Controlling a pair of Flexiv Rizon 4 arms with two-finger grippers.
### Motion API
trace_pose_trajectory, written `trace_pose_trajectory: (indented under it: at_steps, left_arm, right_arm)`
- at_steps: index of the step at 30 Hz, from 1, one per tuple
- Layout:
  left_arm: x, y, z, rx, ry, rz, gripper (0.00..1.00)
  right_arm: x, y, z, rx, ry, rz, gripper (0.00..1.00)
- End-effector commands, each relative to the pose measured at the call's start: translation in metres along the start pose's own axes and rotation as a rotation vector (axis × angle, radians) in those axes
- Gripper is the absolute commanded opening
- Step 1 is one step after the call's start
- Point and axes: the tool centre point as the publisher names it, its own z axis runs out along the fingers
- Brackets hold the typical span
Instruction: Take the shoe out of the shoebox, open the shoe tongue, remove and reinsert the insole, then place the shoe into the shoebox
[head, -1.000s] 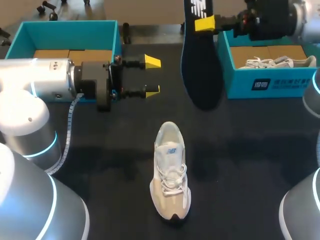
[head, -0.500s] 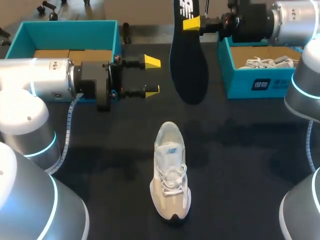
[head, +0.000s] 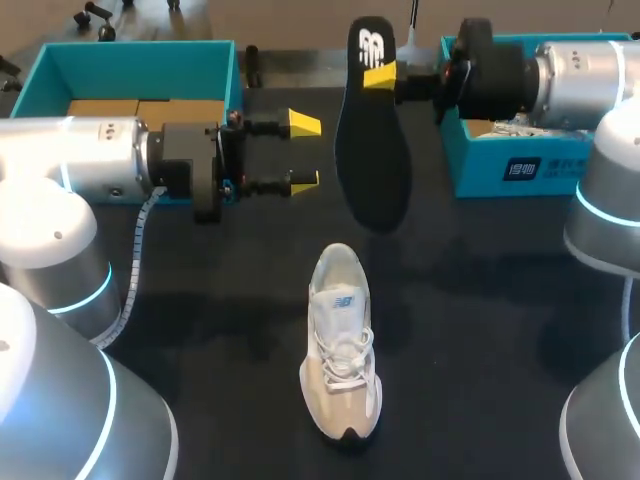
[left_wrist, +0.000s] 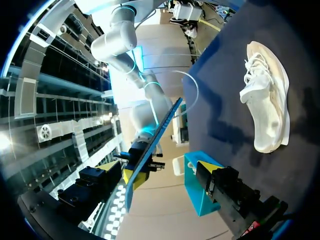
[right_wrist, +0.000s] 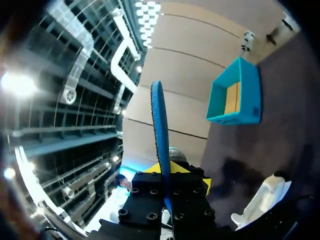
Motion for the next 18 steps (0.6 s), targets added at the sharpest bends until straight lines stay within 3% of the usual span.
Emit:
trace_pose_trajectory:
  at_steps: [1, 11, 18]
  left_arm:
    - [0.0, -0.001, 0.002, -0.004, 0.0, 0.002, 1.0]
    - [0.0, -0.004, 0.004, 0.003, -0.016, 0.02, 1.0]
    - [-0.003, 0.002, 0.01, -0.018, -0.049, -0.017, 1.0]
  right_arm:
    - [-0.008, -0.007, 0.004, 0.013, 0.018, 0.139, 0.0]
    - [-0.008, -0.007, 0.004, 0.013, 0.018, 0.139, 0.0]
    - [-0.04, 0.008, 0.007, 0.028, 0.018, 0.244, 0.0]
